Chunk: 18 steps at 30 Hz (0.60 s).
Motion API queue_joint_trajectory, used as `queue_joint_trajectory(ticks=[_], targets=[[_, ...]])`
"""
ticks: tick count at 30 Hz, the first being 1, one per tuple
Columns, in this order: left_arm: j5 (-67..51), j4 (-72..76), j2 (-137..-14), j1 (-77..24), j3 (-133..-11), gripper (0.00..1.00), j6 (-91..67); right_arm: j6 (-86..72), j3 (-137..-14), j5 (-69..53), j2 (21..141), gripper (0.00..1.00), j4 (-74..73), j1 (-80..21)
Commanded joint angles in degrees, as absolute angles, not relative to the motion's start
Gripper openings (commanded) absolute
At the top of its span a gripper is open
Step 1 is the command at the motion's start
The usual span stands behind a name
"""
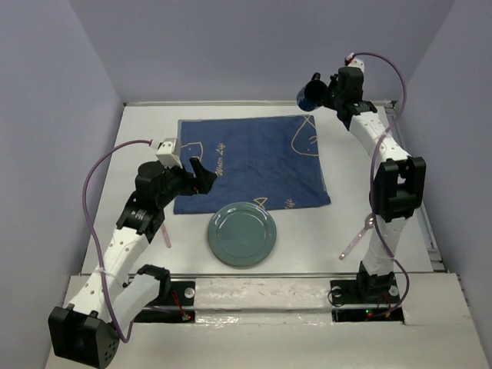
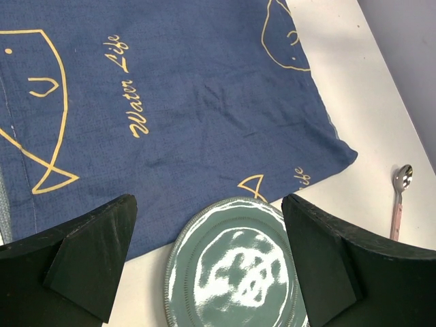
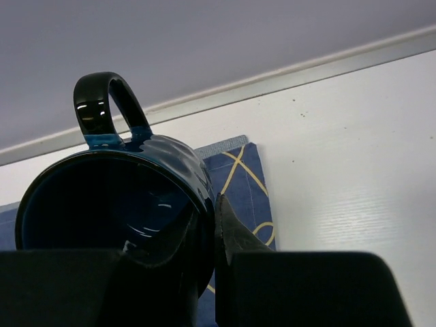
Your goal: Set the dinner table for one person
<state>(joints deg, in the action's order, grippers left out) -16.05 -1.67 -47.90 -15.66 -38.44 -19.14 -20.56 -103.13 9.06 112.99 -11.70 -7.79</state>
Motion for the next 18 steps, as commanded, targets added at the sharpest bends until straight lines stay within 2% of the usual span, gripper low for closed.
queue_joint_trajectory(ticks=[1,4,18], targets=[[-17.0,-0.5,-48.0,-15.5,-39.6,0.99,-18.1,-20.7,-112.0,10.1,119.0,0.0,-12.3,-8.7],[-16.8,-0.6,-48.1,-15.3,-39.7,0.99,-18.1,-20.1,-116.9,10.1,123.5,0.0,-16.2,-9.8],[-16.8,-0.7,-48.4,-15.2,-39.9,0.99,-17.9,-20.0,-117.9,9.2,130.0,0.0,-17.4,-9.8]])
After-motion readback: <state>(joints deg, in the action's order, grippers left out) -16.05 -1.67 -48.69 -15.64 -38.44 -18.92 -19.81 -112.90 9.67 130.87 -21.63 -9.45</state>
